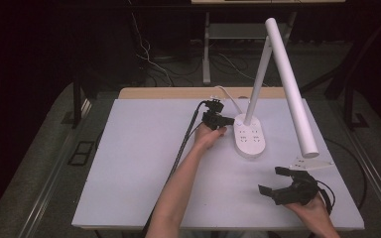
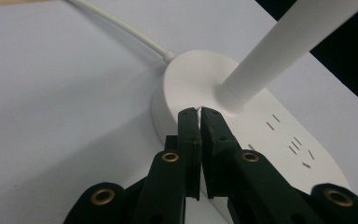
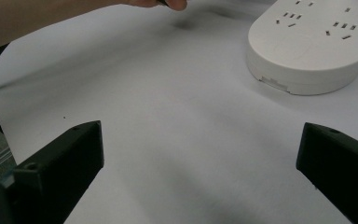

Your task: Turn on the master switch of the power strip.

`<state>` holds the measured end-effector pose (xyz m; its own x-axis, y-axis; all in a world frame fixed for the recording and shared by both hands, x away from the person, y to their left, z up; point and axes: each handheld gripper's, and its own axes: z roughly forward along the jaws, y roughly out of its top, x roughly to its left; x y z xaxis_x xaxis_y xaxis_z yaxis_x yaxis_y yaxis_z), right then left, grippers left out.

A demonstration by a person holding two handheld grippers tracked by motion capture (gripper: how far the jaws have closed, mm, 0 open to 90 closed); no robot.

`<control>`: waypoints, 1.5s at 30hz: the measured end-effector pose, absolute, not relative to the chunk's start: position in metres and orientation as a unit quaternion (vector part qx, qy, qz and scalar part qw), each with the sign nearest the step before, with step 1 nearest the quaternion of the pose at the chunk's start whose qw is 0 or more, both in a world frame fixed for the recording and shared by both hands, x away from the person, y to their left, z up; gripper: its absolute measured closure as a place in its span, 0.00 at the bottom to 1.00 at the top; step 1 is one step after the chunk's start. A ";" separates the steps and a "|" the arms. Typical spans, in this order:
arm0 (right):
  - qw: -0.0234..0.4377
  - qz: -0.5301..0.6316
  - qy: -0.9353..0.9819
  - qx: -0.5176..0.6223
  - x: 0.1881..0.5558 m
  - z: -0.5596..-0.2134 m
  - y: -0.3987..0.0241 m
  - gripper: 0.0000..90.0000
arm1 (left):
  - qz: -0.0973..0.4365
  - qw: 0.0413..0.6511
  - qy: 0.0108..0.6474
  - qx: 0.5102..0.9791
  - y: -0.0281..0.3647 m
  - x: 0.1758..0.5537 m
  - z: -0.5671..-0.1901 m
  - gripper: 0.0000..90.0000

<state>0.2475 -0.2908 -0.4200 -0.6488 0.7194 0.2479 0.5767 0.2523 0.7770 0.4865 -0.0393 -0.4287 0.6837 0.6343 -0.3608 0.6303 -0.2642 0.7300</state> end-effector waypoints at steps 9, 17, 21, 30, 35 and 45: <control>0.081 0.453 0.787 0.410 0.248 -0.420 -0.291 0.00 | 0.015 0.476 0.377 0.795 -0.025 0.476 -0.416 0.94; 0.081 0.452 0.787 0.412 0.247 -0.420 -0.291 0.00 | 0.024 0.479 0.357 0.802 -0.014 0.464 -0.403 0.92; 0.081 0.451 0.788 0.411 0.247 -0.420 -0.291 0.00 | 0.028 0.486 0.357 0.797 -0.009 0.457 -0.397 0.89; 0.081 0.451 0.788 0.412 0.247 -0.420 -0.291 0.00 | 0.022 0.473 0.349 0.809 0.012 0.447 -0.384 0.63; 0.082 0.452 0.789 0.409 0.247 -0.420 -0.290 0.00 | 0.010 0.478 0.352 0.805 0.027 0.440 -0.375 0.46; 0.084 0.450 0.789 0.409 0.247 -0.420 -0.290 0.00 | 0.003 0.493 0.338 0.802 0.061 0.422 -0.361 0.04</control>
